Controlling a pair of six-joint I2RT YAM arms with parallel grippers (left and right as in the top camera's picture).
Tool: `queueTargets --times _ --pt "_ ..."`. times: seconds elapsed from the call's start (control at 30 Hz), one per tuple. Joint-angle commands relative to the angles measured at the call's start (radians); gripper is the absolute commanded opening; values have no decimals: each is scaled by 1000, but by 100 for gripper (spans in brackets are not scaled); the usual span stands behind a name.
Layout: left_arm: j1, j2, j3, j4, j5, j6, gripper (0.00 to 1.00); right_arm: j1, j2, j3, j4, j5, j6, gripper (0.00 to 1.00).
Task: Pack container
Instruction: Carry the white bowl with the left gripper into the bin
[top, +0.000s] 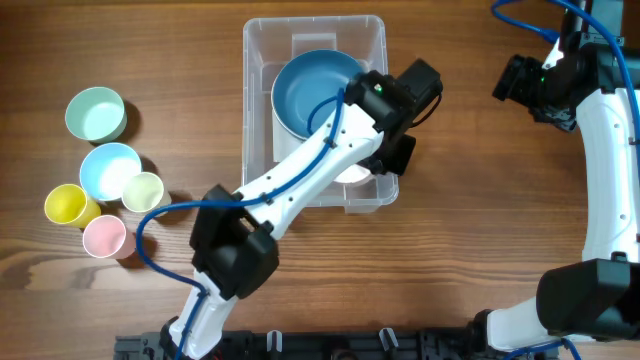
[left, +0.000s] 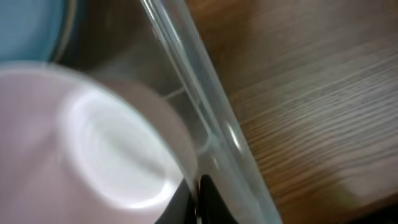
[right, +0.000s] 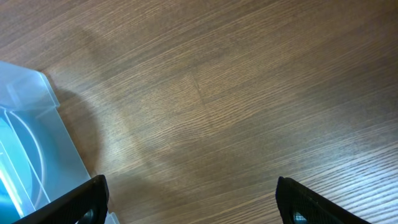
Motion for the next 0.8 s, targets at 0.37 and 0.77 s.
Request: queueTargets --times 0.37,0.77 --pt "20 2 -152 246 -105 -632 4 -3 11 -13 -4 16 1 87" --pt "196 -165 -149 332 -205 -443 27 -3 11 -13 -4 16 0 87"
